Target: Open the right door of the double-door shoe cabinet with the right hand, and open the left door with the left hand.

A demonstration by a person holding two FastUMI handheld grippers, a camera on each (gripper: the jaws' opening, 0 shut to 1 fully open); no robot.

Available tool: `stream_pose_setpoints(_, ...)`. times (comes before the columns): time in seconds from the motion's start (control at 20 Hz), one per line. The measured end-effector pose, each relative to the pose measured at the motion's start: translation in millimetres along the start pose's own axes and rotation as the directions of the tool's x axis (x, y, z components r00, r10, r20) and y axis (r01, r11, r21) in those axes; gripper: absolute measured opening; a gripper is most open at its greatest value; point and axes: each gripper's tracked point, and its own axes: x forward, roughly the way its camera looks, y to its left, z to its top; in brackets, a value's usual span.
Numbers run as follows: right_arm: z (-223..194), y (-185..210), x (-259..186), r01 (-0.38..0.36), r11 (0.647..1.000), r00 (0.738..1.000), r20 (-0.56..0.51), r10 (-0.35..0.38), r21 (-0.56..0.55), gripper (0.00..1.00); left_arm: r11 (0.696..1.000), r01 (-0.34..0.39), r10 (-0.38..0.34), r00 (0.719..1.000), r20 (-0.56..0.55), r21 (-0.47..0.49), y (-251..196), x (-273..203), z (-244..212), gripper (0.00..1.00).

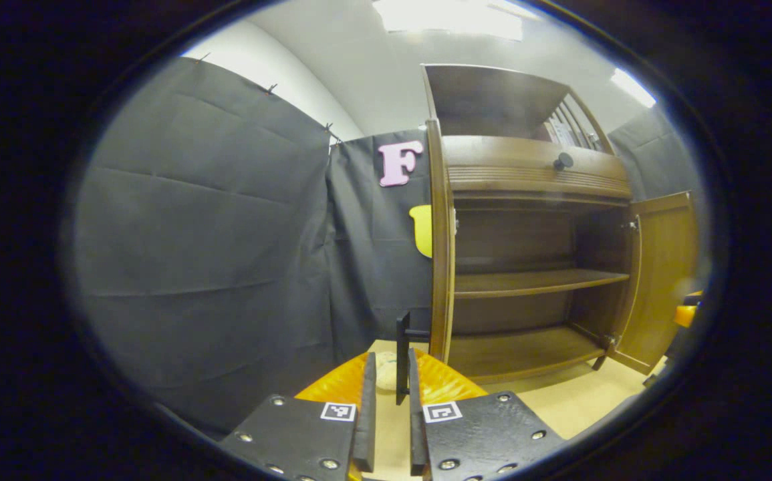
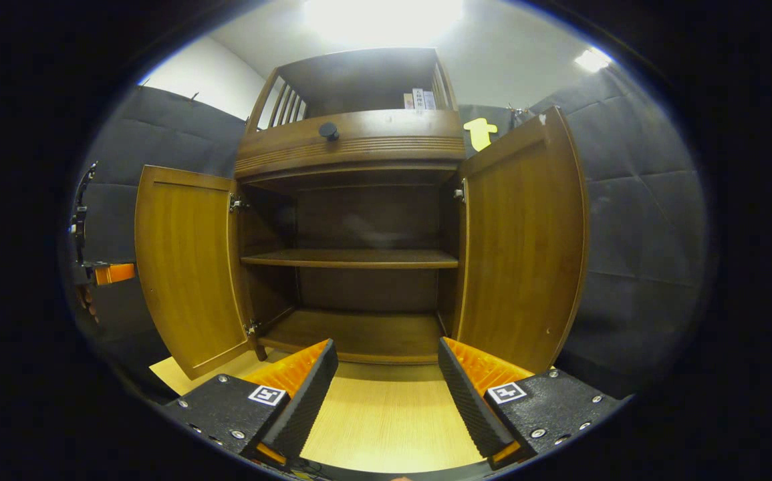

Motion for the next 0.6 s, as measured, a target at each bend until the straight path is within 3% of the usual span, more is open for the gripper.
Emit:
stream_pose_setpoints(0.05,6,-4,-3,0.014,1.000,1.000,0.013,-0.014,0.003,0.93,1.000,0.011,-0.011,1.000,0.017,0.001,-4,-8,7,0.22)
stream_pose_setpoints(0.1,13,-8,-7,0.027,1.000,0.999,0.028,-0.027,0.009,0.94,1.000,0.016,-0.016,0.999,0.030,-0.002,-11,-18,14,0.26)
stream_pose_setpoints(0.35,36,-24,-31,0.080,0.996,0.992,0.096,-0.084,0.042,0.94,0.995,0.097,-0.095,0.994,0.052,-0.038,-82,-62,23,0.26)
stream_pose_setpoints(0.45,39,-31,-42,0.103,0.994,0.986,0.124,-0.107,0.039,0.93,0.994,0.098,-0.095,0.992,0.083,-0.037,-95,-79,20,0.26)
stream_pose_setpoints(0.6,27,-30,-57,0.105,0.994,0.988,0.112,-0.109,0.041,0.93,0.997,0.075,-0.073,0.996,0.053,-0.028,-107,-93,-1,0.17)
